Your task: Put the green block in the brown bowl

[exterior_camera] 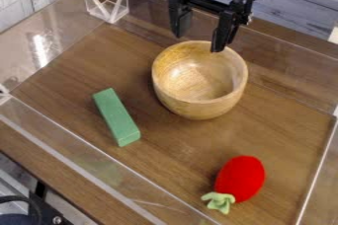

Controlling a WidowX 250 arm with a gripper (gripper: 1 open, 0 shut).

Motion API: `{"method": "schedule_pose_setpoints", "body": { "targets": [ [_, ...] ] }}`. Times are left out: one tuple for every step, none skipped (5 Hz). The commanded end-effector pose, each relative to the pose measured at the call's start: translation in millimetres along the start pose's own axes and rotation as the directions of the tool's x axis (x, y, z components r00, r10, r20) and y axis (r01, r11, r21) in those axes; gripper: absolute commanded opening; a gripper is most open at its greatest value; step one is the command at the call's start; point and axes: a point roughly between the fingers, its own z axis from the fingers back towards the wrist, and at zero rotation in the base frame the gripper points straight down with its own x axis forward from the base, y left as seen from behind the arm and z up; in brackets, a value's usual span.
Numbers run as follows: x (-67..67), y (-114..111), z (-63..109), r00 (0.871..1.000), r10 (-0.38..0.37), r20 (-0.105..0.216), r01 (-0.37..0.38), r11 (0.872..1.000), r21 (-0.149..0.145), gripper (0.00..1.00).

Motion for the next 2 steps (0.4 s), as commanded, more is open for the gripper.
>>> {"method": "schedule_pose_setpoints", "body": {
  "targets": [
    [-12.1, 4.4, -8.2, 0.997, 0.077, -0.018, -0.078, 0.997, -0.002, 1.00],
    [-39.5, 17.5, -19.1, 0.975, 0.221, -0.022, -0.221, 0.975, -0.025, 1.00]
  ]
}}
